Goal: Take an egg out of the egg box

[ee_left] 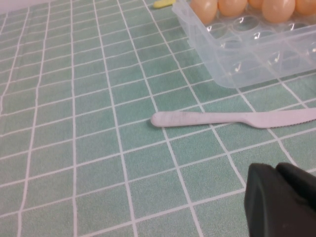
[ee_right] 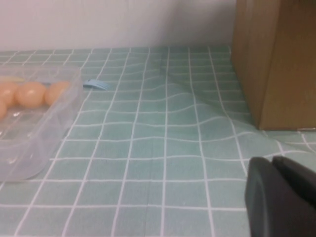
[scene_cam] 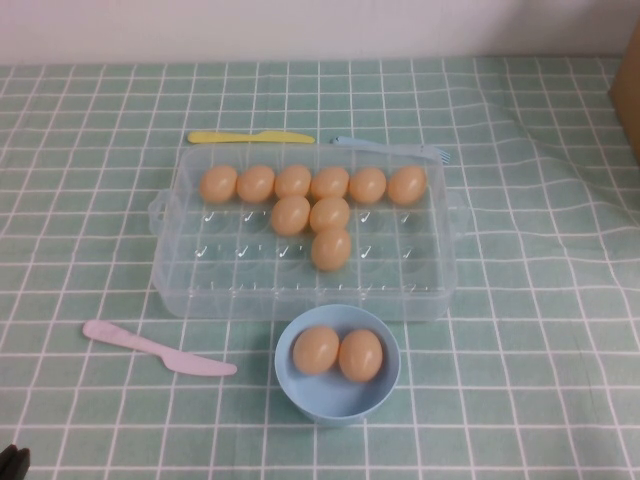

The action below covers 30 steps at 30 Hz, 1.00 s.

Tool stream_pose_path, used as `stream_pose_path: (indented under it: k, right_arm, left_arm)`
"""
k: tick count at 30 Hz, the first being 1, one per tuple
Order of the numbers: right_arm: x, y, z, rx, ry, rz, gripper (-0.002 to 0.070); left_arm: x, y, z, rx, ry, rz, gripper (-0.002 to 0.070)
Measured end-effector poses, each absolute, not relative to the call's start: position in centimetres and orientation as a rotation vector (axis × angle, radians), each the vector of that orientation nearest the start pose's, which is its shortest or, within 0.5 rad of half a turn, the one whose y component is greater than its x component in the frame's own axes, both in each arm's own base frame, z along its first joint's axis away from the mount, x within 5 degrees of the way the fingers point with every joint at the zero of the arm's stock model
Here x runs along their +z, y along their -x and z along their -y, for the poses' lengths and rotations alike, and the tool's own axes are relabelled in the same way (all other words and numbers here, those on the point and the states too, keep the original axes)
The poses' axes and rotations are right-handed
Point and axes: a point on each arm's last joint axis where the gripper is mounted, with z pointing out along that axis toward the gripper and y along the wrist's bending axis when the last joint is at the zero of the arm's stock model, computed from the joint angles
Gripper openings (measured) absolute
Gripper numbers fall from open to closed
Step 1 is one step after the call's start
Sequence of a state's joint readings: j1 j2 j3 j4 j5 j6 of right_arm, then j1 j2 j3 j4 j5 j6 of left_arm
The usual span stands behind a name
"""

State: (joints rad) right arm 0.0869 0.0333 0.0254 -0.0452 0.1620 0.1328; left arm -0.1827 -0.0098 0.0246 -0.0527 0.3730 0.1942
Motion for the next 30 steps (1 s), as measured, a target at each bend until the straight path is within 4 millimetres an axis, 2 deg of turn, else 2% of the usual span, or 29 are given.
stream_pose_path:
  k: [17,30]
  right_arm:
    - [17.3,-5.3,-0.1,0.061,0.007,-1.861,-0.0017]
    - [17.2,-5.3,-0.1,0.048,0.014,-1.867,-0.0017]
  left_arm:
    - [17.2,-5.1,1.1,-0.044,-0.318,-1.844,-0.0005]
    - [17.2,-5.1,1.1,-0.044,-0.318,-1.844,-0.0005]
